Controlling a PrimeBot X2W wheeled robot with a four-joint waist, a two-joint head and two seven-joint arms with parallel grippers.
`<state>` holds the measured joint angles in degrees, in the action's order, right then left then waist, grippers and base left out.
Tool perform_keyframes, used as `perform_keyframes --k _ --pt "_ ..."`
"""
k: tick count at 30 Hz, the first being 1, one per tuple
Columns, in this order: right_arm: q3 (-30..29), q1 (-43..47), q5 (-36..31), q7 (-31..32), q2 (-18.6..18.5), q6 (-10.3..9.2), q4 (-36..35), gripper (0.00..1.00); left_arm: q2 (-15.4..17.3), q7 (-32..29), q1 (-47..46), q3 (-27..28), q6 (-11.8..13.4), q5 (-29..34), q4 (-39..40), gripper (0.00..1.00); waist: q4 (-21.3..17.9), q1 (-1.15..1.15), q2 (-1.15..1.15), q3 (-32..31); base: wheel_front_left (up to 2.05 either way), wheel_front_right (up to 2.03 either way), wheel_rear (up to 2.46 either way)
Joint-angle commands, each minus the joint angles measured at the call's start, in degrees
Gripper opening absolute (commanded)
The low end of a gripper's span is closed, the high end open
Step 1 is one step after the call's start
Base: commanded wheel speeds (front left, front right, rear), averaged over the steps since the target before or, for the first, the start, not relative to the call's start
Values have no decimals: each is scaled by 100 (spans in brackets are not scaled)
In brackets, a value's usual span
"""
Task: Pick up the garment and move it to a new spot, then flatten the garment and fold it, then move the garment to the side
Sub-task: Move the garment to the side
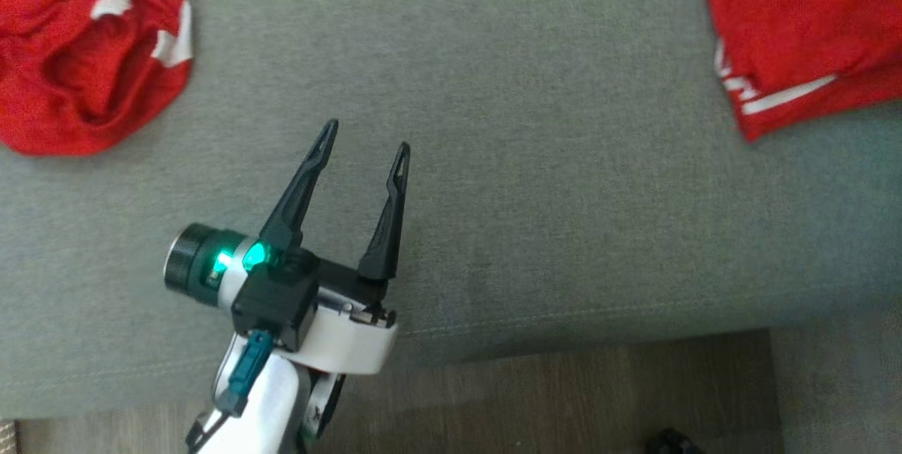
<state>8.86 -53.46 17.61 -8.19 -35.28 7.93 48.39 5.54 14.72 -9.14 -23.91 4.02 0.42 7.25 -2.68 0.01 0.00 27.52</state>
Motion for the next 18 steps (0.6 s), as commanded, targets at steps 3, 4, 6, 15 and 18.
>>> perform_keyframes --k 3,4,6,15,18 --pt "-120 -164 -118 67 -319 -44 -351 0 98 28 -189 99 -5 52 247 100 -229 -1 0 267 0 0 0" --pt "-237 -224 -224 121 -391 -44 -488 0 131 28 -232 77 8 61 268 100 -288 -1 0 352 0 0 0" --pt "-361 -275 -347 184 -464 -44 -605 0 157 28 -275 56 24 65 291 100 -333 -1 0 424 0 0 0" --pt "-639 -245 -881 568 -575 -44 -1149 0 257 28 -446 -55 108 79 279 100 -389 -1 0 570 0 0 0" --pt "-888 -145 -1212 691 -548 -44 -1372 0 269 28 -488 -100 146 68 258 100 -366 -1 0 571 0 0 0"
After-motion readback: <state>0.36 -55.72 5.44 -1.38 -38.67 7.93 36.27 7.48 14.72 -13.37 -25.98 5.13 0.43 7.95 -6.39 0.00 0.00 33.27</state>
